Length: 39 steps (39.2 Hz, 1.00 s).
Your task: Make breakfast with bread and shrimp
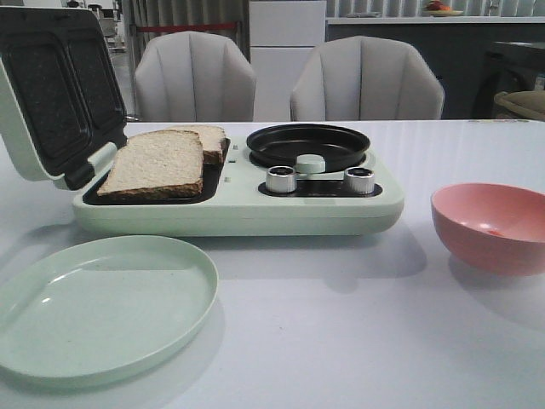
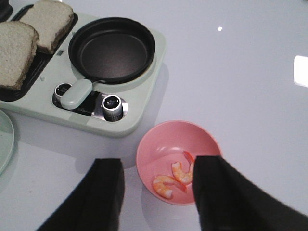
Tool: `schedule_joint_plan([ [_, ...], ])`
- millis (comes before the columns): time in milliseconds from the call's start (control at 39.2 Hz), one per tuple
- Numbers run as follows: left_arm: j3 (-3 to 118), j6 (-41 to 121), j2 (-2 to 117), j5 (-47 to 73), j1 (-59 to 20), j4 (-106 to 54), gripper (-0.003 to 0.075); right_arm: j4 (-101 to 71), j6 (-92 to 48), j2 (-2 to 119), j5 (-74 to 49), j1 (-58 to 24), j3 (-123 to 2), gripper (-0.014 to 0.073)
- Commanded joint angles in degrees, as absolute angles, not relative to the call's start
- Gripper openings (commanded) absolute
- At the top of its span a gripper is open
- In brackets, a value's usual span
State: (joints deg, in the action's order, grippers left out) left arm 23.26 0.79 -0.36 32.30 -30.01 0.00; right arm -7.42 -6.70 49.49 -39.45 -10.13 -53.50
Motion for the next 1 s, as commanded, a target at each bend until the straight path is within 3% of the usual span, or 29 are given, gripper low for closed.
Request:
schedule_joint_plan([
  [0, 24.65, 0.53, -1.10, 27.90, -30.44, -0.58, 0.0532, -7.24, -6.64, 42.67, -31.47, -9.84, -50.38, 0.0435],
  [562, 24.65, 0.53, -1.10, 27.90, -30.44, -0.58, 0.0532, -12.39, -6.64, 8.38, -19.08, -9.97, -21.39, 0.0435],
  [971, 24.76, 0.53, -1.01, 27.91, -30.44, -2.76, 0.0532, -12.39, -6.64, 6.28, -17.08, -9.97, -15.35, 0.0435],
])
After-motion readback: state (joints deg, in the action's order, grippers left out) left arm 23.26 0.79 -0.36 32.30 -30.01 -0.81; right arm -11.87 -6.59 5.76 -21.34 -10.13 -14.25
